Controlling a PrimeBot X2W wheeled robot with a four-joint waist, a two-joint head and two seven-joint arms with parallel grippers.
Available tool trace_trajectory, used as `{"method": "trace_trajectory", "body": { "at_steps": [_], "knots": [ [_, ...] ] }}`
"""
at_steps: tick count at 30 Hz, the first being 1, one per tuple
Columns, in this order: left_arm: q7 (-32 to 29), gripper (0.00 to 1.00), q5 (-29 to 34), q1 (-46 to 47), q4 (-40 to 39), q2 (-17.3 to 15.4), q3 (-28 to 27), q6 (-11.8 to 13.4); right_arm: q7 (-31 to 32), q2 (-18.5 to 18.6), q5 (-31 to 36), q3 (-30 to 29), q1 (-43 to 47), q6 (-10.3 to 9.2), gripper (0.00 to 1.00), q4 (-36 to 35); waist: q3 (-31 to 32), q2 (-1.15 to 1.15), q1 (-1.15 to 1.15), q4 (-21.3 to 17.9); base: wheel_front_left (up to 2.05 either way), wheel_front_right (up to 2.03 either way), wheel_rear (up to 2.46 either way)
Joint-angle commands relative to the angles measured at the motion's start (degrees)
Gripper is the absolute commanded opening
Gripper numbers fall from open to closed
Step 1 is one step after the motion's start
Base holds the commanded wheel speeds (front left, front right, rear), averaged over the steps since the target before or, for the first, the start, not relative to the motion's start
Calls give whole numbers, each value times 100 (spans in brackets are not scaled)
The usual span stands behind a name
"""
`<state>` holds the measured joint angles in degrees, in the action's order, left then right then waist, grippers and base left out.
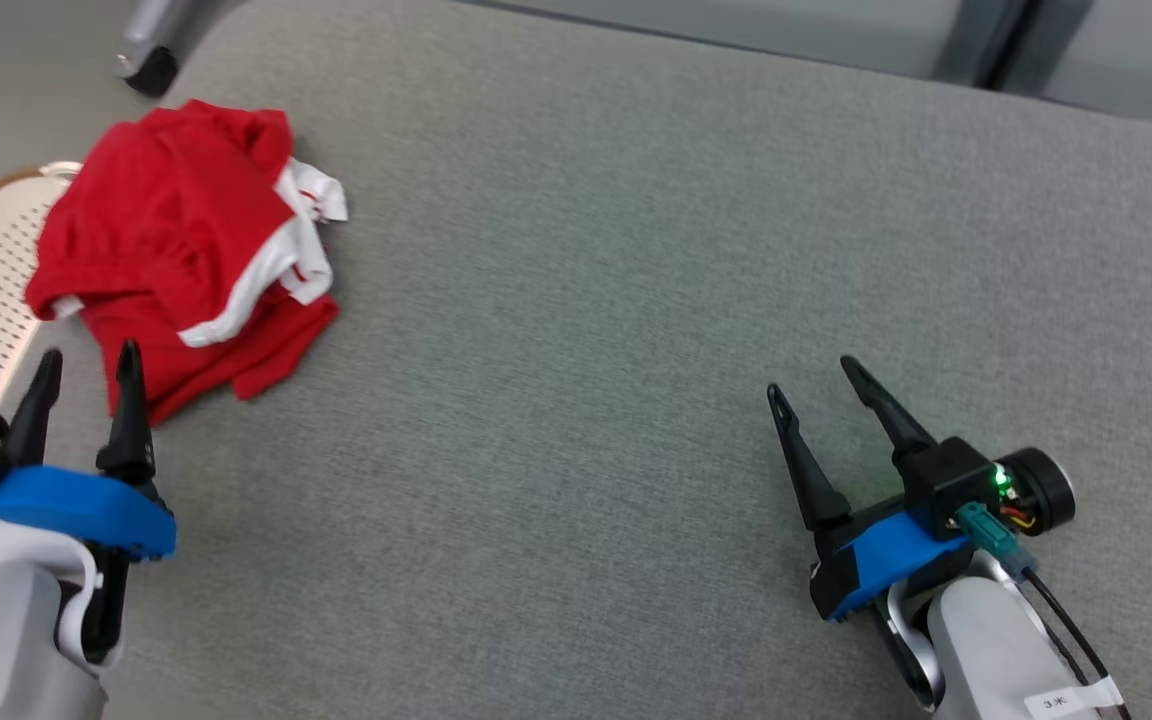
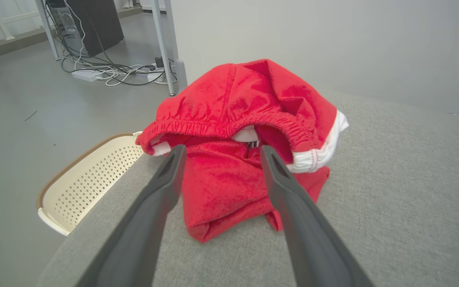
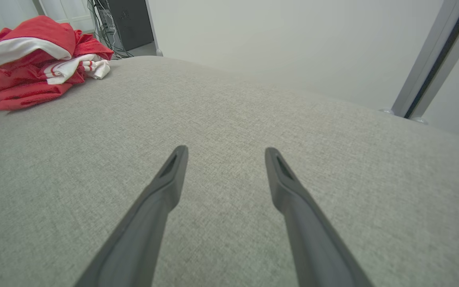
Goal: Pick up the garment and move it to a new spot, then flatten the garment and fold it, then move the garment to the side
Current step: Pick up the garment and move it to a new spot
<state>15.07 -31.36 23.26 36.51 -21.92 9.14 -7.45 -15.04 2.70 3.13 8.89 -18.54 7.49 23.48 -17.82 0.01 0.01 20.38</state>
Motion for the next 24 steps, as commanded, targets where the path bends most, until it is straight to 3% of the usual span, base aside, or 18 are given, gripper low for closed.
{"method": "trace_trajectory", "body": {
  "at_steps": [1,7,18,19,20,24],
  "knots": [
    [15,100,-168,188,-20,-89,146,-7,-22,34,58,31,-123,1,100,-61,-113,-1,-1,-58,0,0,0],
    [15,100,-908,613,23,-440,722,-7,-22,34,82,91,-249,1,100,-211,-436,-1,-1,-360,0,0,0],
    [15,98,-1807,804,403,-550,1303,-7,-22,35,42,46,-163,1,100,-301,-569,-1,-1,-684,0,0,0],
    [15,31,-1835,821,439,-568,1324,-7,-22,35,31,53,-163,1,100,-299,-562,-1,-1,-701,0,0,0],
    [15,0,-1903,826,462,-560,1326,-7,-22,34,18,65,-161,1,100,-294,-541,-1,-1,-721,0,0,0],
    [15,0,-2087,805,543,-632,1487,-7,-22,34,-58,65,-104,1,100,-289,-421,-1,-1,-789,0,0,0]
  ]
}}
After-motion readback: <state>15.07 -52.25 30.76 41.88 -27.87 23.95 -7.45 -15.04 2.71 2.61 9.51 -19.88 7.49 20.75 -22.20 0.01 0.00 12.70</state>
